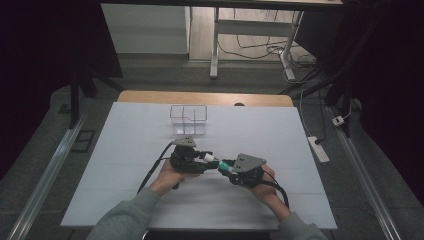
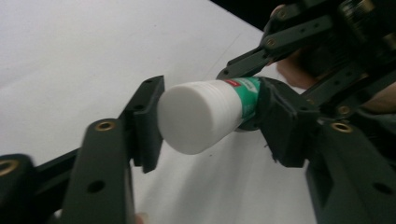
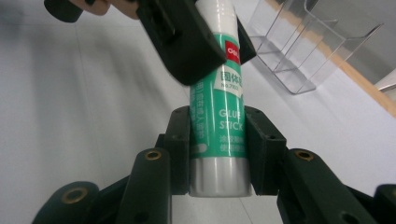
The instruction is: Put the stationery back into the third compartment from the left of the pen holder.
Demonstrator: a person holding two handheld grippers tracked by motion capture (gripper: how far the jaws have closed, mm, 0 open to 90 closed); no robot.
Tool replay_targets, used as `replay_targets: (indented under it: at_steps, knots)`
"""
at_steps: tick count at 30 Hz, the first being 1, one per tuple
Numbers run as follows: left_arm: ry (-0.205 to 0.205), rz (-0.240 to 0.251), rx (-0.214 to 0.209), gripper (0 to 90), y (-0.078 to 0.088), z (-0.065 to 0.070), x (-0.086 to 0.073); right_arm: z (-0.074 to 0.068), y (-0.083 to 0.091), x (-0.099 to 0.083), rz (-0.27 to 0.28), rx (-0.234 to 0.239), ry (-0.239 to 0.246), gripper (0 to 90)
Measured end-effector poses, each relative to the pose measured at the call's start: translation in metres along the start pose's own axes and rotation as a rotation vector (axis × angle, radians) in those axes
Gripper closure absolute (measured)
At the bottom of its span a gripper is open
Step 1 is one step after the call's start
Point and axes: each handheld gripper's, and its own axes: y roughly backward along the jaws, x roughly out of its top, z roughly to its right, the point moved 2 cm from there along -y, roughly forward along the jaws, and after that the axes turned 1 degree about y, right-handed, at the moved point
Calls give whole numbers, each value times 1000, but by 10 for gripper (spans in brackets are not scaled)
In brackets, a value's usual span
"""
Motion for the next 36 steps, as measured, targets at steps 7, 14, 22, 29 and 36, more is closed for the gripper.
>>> replay_targets:
  at_steps: [7,14,22,29,36]
  knots:
    - [12,31,-24,581,2,4,2,-2,-5,-3,-39,2,11,652]
    - [-12,27,-35,624,-2,9,3,-4,-8,-4,-48,-2,20,652]
    - [-53,11,-18,637,-4,14,3,-6,-9,-4,-48,-4,23,652]
    - [-107,6,-6,643,-2,18,4,-7,-9,-4,-38,7,21,650]
    - [-99,22,16,643,6,16,7,-4,-8,-7,-24,30,-43,547]
